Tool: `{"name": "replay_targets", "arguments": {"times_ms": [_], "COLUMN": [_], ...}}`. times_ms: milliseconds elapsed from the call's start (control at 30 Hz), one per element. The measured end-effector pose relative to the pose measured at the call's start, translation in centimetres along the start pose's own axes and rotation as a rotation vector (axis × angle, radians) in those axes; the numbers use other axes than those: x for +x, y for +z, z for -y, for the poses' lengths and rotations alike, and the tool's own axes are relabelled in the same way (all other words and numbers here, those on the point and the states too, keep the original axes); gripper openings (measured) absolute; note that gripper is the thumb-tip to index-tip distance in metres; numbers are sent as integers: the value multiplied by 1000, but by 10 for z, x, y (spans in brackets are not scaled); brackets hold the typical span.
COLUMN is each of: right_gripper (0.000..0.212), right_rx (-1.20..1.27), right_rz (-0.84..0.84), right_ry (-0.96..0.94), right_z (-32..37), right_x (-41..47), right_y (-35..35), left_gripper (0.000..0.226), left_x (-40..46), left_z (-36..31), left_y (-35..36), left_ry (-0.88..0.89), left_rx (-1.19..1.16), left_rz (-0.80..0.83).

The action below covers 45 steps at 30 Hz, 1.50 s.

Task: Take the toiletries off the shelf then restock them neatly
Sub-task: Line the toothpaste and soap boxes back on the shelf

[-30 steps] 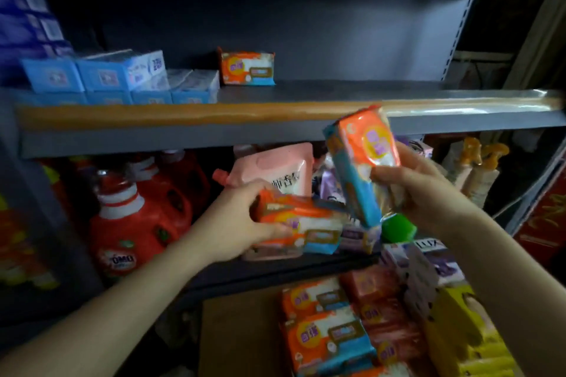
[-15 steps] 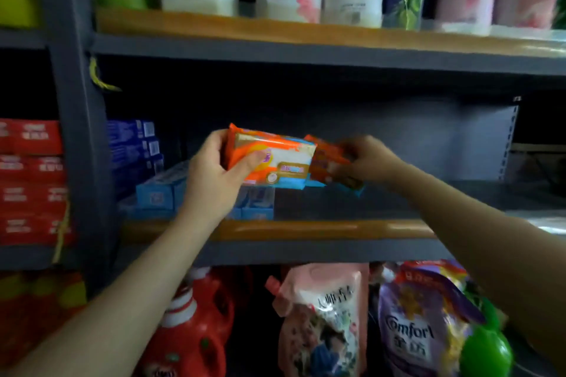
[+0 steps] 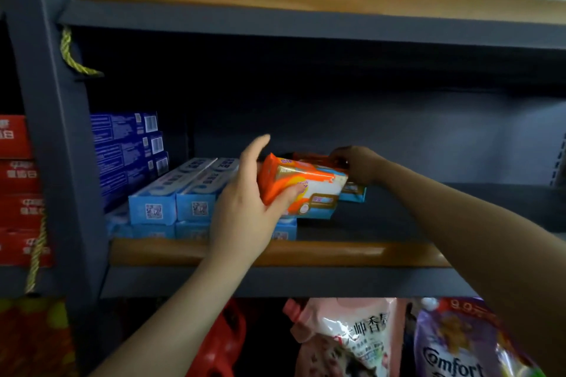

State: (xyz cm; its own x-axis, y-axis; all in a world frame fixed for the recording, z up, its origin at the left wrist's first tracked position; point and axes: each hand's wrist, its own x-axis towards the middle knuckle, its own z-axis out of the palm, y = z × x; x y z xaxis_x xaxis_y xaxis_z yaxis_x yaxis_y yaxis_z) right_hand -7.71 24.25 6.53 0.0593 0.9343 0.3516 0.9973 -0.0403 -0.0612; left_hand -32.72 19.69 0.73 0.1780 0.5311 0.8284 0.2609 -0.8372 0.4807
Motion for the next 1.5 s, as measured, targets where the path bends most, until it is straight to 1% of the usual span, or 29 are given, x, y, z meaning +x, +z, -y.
{"name": "replay_targets", "arguments": {"times_ms": [67,100,133,167,200,233,267,300,333,367,400,467,500,567,600,667,733,833,933,1067,1100,1267,1400,1500], "right_gripper": [47,45,42,38,32,27,26,28,32,35,36,33,32,29,30,38,41,41,44,75,78,68,66,65], "right_rx": [-24,-29,23,166,394,635,807,863,848,781,700,559,518,456,392,220,113,102,57,-68,-94,-169,-155,-134], "right_rz": [-21,-62,-117,-171,-193,-165,-98,-10,80,149,174,112,52,-52,-96,-142,-114,-98,-84,2,5,44,53,24], "right_ry": [-1,-9,-13,-12,-18,-49,-100,-160,-222,-272,-291,-288,-278,-231,-196,-106,-25,23,48,97,95,42,39,27], "right_z": [5,7,11,17,25,33,41,48,54,60,63,61,56,42,33,15,2,-8,-9,-3,-2,6,10,11], "right_x": [1,0,-3,-10,-21,-34,-49,-63,-77,-87,-93,-98,-99,-100,-100,-97,-93,-84,-67,-45,-42,-26,-16,-15], "right_y": [3,1,-3,-10,-20,-30,-40,-47,-51,-52,-51,-50,-52,-55,-54,-49,-40,-26,-21,-15,-13,-6,-3,0], "left_gripper": [68,67,66,65,63,62,62,62,64,65,68,73,72,57,48,37,38,44,48,48,48,44,42,41], "left_x": [1,1,1,0,0,1,1,1,0,0,-1,-2,-2,-1,-1,-3,-4,-5,-4,-5,-5,-5,-4,-5], "left_z": [0,-1,-2,-2,-2,-3,-4,-5,-6,-7,-7,-6,-4,1,2,0,-3,-6,-7,-6,-6,-5,-5,-4], "left_y": [0,0,0,0,0,-1,-1,-1,-1,-1,-2,-1,0,2,3,5,8,10,11,13,12,12,12,12], "left_ry": [28,41,49,53,52,49,47,45,44,40,34,39,80,207,247,295,300,283,244,255,261,262,262,277], "left_rx": [27,47,65,76,79,77,75,76,79,84,85,84,125,268,314,393,508,642,692,689,689,668,646,647], "left_rz": [3,4,1,-4,-5,-5,-5,-1,4,7,10,4,-22,-105,-121,-76,-16,36,52,57,50,53,62,62]}}
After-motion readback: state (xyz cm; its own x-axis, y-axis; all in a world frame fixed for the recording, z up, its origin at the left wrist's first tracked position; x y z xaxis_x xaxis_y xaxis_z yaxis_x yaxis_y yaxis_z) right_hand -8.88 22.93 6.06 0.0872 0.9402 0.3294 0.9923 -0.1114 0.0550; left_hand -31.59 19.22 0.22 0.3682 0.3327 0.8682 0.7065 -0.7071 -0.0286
